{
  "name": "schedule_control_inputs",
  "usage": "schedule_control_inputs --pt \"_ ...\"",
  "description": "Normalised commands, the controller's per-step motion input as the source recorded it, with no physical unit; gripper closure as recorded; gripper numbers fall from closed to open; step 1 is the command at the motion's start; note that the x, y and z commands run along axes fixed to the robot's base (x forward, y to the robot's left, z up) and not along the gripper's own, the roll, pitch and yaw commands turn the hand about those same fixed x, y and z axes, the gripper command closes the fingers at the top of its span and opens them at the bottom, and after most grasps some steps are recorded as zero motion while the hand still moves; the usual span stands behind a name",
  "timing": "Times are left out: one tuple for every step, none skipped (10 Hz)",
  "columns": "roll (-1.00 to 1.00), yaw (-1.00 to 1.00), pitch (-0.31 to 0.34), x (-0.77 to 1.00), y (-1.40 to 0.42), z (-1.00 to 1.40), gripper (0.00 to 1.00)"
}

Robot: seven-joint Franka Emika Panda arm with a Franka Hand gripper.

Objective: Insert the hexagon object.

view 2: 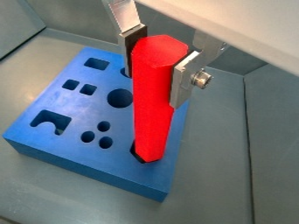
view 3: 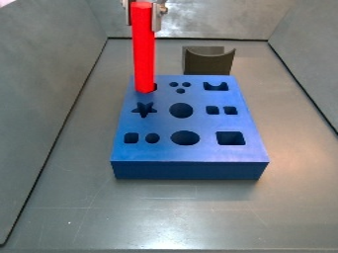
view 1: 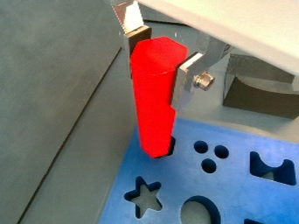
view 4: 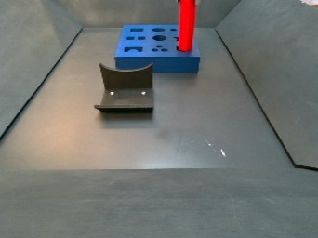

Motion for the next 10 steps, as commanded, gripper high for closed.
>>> schedule_control_inputs --pt "0.14 -0.02 0.000 0.38 0.00 -0.52 1.00" --pt "0.15 -0.02 0.000 0.31 0.03 -0.57 1.00" --pt "0.17 -0.01 -0.019 0.15 0.00 -0.69 1.00" --pt "0.19 0.00 -0.139 0.00 0.00 -0.79 1.00" --pt "0.19 0.00 -0.179 -0.02 0.00 -0.76 1.00" --pt "0.23 0.00 -0.210 -0.07 -0.03 -0.66 1.00" --pt "0.26 0.00 -0.244 -0.02 -0.03 -0.54 1.00" --pt "0.22 0.00 -0.339 -0.08 -0.21 -0.45 1.00" --pt "0.00 0.00 -0.173 -0.06 0.00 -0.09 1.00" --pt "0.00 0.00 0.000 0.00 0.00 0.00 1.00"
